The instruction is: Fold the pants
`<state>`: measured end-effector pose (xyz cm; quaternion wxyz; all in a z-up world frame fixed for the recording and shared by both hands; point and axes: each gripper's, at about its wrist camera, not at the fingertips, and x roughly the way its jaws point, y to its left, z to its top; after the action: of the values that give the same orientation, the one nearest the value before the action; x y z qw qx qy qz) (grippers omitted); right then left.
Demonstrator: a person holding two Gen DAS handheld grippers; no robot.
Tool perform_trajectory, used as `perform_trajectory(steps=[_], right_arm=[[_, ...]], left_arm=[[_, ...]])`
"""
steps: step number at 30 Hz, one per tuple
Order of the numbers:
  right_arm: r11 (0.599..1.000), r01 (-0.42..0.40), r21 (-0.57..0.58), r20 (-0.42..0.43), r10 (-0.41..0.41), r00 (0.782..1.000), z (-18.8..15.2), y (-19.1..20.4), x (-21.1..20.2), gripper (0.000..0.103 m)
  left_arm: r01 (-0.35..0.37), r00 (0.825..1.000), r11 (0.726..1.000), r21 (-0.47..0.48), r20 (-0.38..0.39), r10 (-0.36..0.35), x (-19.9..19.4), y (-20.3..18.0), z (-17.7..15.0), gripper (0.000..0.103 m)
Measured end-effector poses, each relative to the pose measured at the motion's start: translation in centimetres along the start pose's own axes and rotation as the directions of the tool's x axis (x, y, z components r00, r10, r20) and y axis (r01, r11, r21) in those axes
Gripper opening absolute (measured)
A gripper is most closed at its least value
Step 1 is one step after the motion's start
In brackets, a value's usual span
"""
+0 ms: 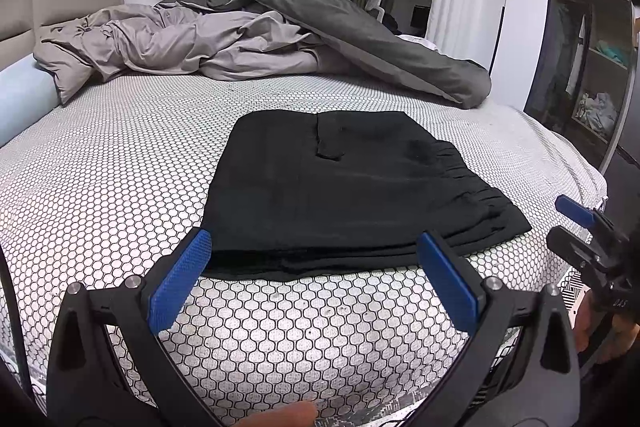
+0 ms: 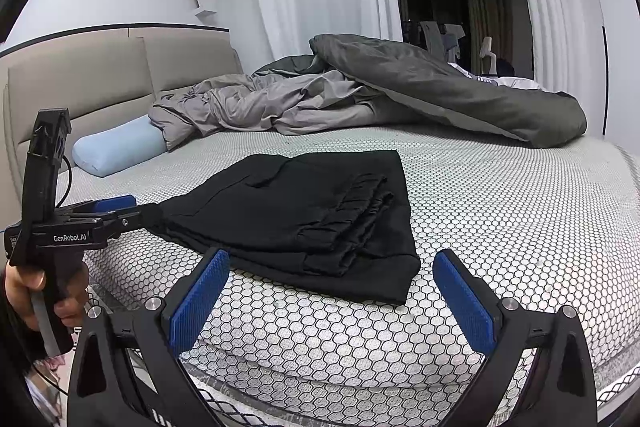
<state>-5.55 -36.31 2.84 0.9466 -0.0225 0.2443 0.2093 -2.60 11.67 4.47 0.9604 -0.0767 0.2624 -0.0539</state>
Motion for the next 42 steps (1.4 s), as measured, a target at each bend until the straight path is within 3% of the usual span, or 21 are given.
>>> perform_trajectory(steps=[42], right_arm=[[1.0,-0.002,-0.024,0.0,0.002,1.0,-0.01,-0.17,0.18,0.103]], left_arm=[[0.009,1.0,1.0,-0.007,-0.004,-0.009,0.54,0.66,-0.43,0.102]])
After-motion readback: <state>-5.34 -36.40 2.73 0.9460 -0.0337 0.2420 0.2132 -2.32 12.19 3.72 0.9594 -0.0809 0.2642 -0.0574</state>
